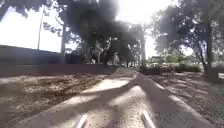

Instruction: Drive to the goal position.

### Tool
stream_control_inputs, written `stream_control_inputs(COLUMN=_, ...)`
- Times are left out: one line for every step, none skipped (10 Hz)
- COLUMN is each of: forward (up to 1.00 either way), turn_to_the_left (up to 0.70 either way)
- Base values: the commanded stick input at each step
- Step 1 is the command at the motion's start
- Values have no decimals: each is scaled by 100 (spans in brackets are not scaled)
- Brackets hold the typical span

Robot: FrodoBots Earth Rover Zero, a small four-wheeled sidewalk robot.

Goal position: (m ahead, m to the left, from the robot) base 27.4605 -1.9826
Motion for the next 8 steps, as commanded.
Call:
stream_control_inputs(forward=85, turn_to_the_left=0)
stream_control_inputs(forward=85, turn_to_the_left=0)
stream_control_inputs(forward=85, turn_to_the_left=-8)
stream_control_inputs(forward=85, turn_to_the_left=-21)
stream_control_inputs(forward=85, turn_to_the_left=-34)
stream_control_inputs(forward=85, turn_to_the_left=0)
stream_control_inputs(forward=85, turn_to_the_left=0)
stream_control_inputs(forward=85, turn_to_the_left=-34)
